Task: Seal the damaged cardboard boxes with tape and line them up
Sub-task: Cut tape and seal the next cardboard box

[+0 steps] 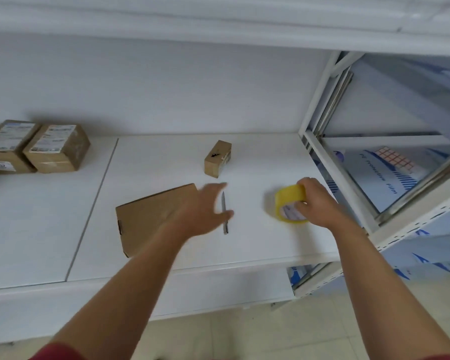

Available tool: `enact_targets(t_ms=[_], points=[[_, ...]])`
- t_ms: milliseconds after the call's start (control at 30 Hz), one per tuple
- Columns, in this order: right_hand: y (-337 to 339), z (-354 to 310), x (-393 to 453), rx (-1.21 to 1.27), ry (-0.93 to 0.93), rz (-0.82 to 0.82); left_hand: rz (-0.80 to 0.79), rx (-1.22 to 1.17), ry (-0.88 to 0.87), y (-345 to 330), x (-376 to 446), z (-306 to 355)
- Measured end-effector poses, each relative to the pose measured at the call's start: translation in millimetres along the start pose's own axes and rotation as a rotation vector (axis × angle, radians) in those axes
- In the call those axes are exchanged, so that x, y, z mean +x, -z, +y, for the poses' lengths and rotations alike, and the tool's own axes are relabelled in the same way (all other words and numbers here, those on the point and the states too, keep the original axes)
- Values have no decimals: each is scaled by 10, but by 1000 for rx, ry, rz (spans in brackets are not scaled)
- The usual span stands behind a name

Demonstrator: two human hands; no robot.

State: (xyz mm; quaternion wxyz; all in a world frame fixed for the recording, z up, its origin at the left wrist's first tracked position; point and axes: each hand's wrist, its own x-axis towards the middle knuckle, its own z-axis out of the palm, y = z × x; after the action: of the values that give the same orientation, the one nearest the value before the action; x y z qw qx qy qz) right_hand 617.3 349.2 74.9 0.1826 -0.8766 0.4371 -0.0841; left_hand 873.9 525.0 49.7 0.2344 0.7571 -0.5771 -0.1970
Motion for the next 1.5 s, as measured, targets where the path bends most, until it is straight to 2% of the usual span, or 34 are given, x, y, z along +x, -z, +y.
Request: enact_targets(t_ms=[100,200,267,433,500,567,633,700,767,800,867,900,967,1033,1133,1333,1500], points=[[44,-107,22,55,75,10,-216,-196,-19,-477,191,459],[19,-169,-7,86,110,-16,-257,-333,70,-778,355,615],[22,-168,-15,102,110,-14,-265,-313,83,-940,439,614],[74,-219,-26,155,110,23,-3,-101,164,-1342,585,651],[195,-295,-35,301,48,133,79,49,114,-1506,585,702],[420,-386,-19,434,0,270,169,58,109,-1565,581,720],[641,-454,-20,450,-12,349,196,-138,168,-1432,562,741],[773,-493,-60,476,-13,359,155,-621,307,-1175,555,778],[793,-530,-88,487,-7,315,-61,-1249,447,-880,486,829],[781,-572,-92,463,-3,297,-201,-1469,466,-740,418,839],[722,-701,-74,443,28,282,-445,-1649,417,-527,297,820],[674,-785,-57,474,61,277,-506,-1689,385,-442,242,798],[568,-976,-33,517,112,262,-496,-1757,381,-267,142,747],[474,-1162,-2,537,139,266,-374,-1817,419,-104,76,627],[346,-1429,46,586,155,241,-229,-1784,453,157,-28,349],[6,-2016,-31,584,230,192,-70,-1262,378,790,-250,-223],[-315,-2477,-152,486,201,209,-28,-1047,417,1265,-266,-717]])
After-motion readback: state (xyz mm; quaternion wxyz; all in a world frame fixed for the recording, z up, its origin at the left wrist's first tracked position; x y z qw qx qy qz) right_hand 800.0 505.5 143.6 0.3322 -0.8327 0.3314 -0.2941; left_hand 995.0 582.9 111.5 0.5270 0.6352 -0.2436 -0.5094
